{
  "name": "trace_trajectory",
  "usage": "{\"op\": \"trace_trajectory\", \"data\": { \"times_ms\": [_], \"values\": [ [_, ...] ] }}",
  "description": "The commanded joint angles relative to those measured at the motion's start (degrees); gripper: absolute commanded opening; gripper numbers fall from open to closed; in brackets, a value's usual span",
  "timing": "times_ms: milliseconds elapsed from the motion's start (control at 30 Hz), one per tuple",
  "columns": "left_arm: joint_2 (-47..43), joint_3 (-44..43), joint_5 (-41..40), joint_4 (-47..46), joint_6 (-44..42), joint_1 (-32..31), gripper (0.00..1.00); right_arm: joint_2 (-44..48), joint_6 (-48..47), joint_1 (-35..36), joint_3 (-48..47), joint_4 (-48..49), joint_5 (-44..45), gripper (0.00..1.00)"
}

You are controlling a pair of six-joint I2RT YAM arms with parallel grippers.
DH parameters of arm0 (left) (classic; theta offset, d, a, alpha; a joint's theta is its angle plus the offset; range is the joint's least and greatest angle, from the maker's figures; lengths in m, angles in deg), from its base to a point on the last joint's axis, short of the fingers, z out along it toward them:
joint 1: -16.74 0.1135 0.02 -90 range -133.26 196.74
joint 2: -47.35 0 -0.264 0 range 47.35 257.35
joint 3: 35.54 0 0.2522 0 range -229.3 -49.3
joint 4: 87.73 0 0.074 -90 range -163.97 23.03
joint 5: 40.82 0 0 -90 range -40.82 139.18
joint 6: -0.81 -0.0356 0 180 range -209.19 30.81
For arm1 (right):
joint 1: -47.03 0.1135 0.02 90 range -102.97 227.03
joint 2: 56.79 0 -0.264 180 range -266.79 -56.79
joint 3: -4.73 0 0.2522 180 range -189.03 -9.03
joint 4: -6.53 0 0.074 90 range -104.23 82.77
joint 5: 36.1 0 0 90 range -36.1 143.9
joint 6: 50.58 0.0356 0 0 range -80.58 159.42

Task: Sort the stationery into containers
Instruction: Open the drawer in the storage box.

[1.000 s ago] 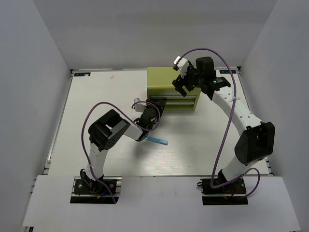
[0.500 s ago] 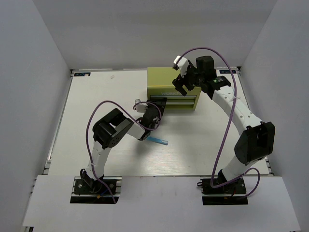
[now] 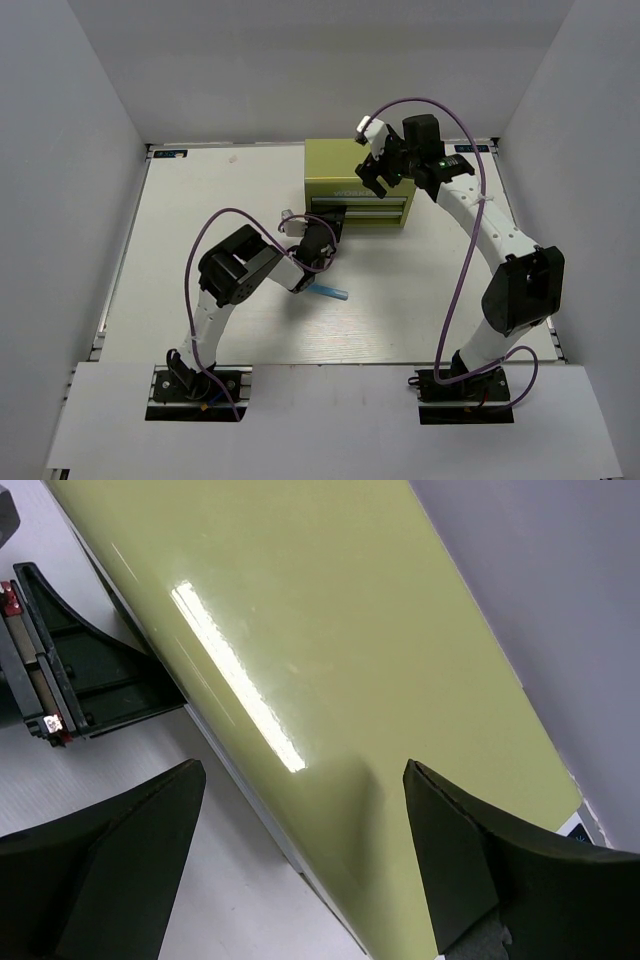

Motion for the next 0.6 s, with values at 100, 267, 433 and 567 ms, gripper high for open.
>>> {"op": "trace_trajectory", "data": {
  "times_ms": [100,267,433,567],
  "values": [
    [1.7,-1.9,-3.4,-0.4,0.1,0.5,0.44,-0.2,-2.3,-0.2,-2.8,-2.9,-0.3,0.86],
    [2.2,-1.9,-3.4,-1.5,0.1,0.5,0.35,-0.1,-3.2,-0.2,-2.8,-4.6,-0.5,0.86],
    [2.8,-1.9,-3.4,-2.8,0.1,0.5,0.21,0.1,-3.3,-0.2,-2.9,-5.2,-0.6,0.86],
    [3.3,-1.3,-3.4,-3.9,0.1,0.5,0.08,0.2,-3.4,-0.2,-3.8,-6.4,-2.0,0.87]
  ]
}}
